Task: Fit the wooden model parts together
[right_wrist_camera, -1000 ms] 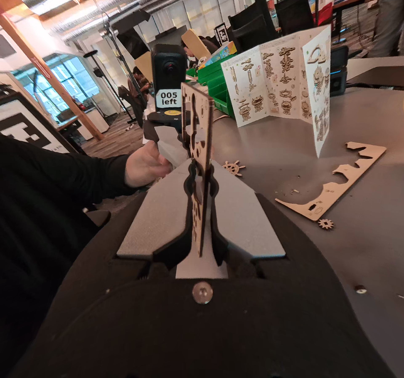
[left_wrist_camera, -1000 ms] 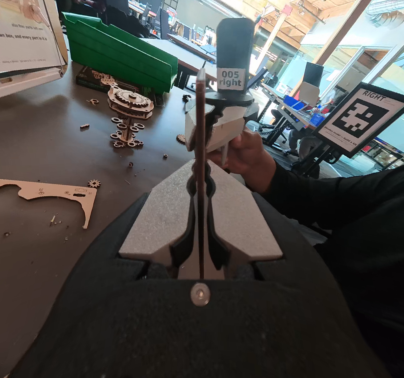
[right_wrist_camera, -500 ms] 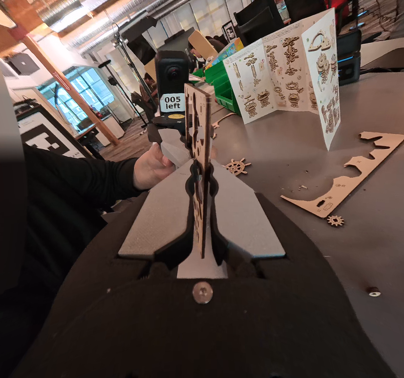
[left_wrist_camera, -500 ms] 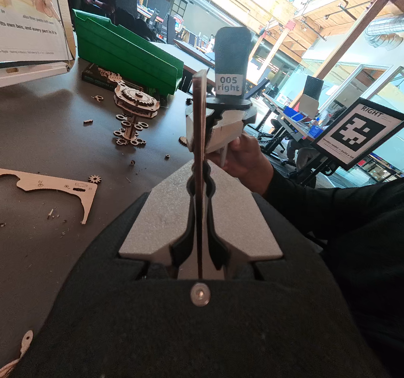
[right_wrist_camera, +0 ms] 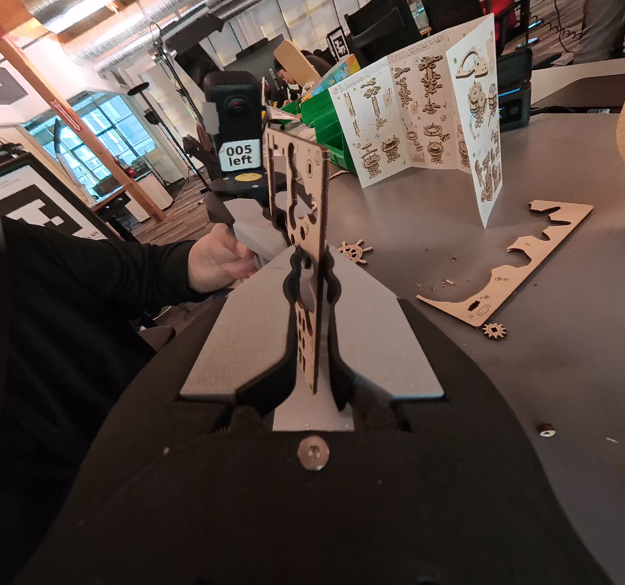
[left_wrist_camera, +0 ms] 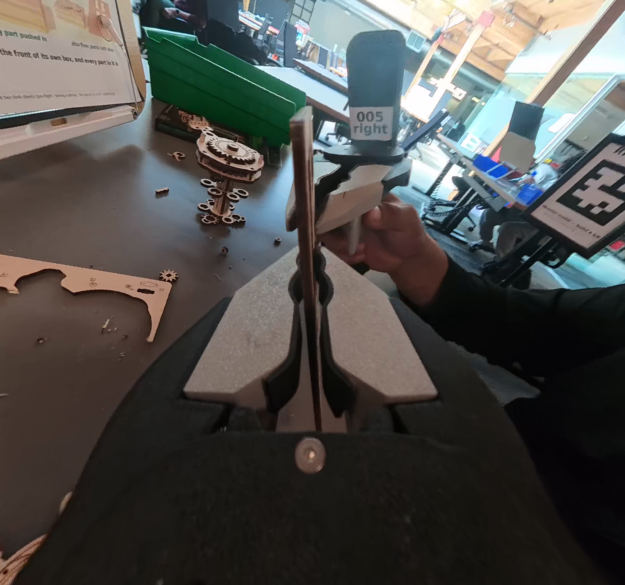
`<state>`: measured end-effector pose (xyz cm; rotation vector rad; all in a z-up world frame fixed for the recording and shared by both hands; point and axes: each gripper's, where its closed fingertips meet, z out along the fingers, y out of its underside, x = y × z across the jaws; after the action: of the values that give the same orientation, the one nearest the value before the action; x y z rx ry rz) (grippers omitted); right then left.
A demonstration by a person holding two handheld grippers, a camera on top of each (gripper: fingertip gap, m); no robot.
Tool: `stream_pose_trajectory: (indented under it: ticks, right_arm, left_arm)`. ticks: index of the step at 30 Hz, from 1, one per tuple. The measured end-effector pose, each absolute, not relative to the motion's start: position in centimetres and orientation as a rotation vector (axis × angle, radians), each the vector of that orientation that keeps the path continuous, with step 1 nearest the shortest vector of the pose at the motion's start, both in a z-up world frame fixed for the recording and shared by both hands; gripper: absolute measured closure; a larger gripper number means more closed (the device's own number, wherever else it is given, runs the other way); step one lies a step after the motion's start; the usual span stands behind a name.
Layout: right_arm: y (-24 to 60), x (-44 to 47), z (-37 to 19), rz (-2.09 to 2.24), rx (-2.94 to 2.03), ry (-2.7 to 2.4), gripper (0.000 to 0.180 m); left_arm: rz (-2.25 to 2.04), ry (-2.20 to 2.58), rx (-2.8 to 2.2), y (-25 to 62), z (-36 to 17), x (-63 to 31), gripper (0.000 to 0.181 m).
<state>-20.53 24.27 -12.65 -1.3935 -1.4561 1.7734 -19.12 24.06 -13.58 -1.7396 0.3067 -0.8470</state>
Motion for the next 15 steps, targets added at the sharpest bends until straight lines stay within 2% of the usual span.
stream_pose_trajectory:
  ticks: [9,15]
  right_arm:
    - [23.9,-20.3,-12.4,1.664,-1.438,-1.514,0.170]
    - [24.7,-21.5,-13.1,1.380,-1.443,-1.522,0.167]
  left_arm:
    - [-0.711,0.363,-1.733,23.7,-13.1,-18.8,0.179]
    - [-0.556,0.343,-1.774,24.4,-13.9,-20.2,0.180]
